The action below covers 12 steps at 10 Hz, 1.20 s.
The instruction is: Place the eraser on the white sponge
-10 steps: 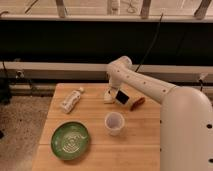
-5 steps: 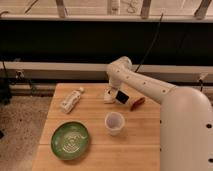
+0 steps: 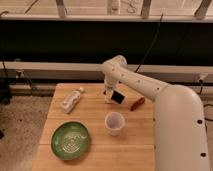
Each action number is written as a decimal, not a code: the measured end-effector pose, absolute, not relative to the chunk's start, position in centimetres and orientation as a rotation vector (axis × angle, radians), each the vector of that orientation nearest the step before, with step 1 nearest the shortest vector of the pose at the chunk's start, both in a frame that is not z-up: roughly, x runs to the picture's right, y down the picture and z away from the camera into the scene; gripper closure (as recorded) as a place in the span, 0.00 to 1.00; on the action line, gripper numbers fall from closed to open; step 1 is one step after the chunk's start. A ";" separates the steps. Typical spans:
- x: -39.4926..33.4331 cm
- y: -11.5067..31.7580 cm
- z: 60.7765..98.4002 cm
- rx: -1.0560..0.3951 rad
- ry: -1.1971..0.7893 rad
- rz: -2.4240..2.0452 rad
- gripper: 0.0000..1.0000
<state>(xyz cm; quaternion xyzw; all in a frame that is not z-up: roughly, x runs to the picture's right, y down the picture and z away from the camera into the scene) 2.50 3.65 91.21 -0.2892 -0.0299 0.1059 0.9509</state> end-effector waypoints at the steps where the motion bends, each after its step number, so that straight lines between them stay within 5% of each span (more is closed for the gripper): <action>1: 2.1 3.8 91.1 -0.592 -0.073 0.212 0.48; 4: 1.9 3.6 90.8 -0.580 -0.095 0.211 0.21; 12: 3.2 -0.7 91.6 -0.496 -0.101 0.276 0.22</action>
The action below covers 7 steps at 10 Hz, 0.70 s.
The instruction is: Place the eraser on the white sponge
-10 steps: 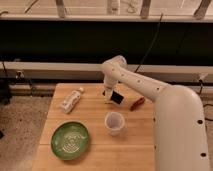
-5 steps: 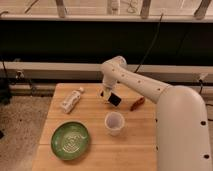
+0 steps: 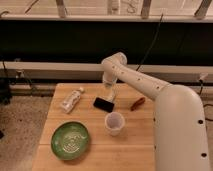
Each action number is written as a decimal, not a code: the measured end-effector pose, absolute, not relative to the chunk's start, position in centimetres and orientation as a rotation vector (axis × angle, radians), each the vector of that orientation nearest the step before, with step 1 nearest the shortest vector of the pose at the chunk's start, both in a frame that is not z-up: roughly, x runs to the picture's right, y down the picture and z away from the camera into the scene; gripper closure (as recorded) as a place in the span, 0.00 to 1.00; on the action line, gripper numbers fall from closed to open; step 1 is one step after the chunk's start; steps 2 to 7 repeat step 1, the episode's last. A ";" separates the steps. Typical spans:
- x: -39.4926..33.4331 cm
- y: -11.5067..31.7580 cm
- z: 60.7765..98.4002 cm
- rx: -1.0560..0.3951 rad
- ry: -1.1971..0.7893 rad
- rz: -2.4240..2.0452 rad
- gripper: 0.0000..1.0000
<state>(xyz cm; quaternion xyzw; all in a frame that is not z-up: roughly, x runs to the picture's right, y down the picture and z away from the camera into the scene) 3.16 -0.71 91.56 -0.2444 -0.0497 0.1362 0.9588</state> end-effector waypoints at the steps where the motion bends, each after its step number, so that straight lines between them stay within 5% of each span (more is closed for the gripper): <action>1: 4.2 -0.8 91.6 -0.507 -0.087 0.324 0.26; 7: 4.2 -0.8 91.6 -0.507 -0.087 0.324 0.26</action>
